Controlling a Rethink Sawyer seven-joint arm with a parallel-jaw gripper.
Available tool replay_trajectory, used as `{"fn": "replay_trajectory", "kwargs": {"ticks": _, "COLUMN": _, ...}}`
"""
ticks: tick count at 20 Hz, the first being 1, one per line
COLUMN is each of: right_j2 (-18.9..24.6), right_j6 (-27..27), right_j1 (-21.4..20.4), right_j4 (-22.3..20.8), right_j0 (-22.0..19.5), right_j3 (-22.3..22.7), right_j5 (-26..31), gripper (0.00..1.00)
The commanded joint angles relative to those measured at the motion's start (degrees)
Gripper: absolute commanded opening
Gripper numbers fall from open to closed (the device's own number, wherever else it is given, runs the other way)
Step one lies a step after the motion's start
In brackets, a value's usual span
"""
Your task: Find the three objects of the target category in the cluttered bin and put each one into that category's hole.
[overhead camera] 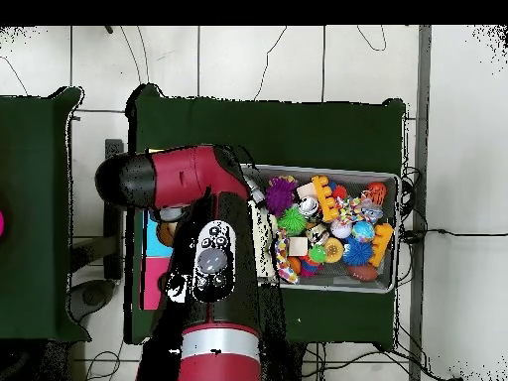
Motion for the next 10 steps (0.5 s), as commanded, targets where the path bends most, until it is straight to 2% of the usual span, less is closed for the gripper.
{"fn": "replay_trajectory", "kwargs": {"ticks": 1, "right_j2": 1.91, "right_j6": 14.71, "right_j1": 4.73, "right_j4": 4.55, "right_j0": -0.08, "right_j3": 3.44, "right_j5": 4.78, "gripper": 0.00}}
{"fn": "replay_trajectory", "kwargs": {"ticks": 5, "right_j2": 2.13, "right_j6": 13.43, "right_j1": 3.10, "right_j4": 6.03, "right_j0": -0.25, "right_j3": 5.49, "right_j5": 5.79, "gripper": 0.00}}
{"fn": "replay_trajectory", "kwargs": {"ticks": 10, "right_j2": 1.85, "right_j6": 14.01, "right_j1": 4.41, "right_j4": 7.45, "right_j0": 0.10, "right_j3": 5.02, "right_j5": 9.78, "gripper": 0.00}}
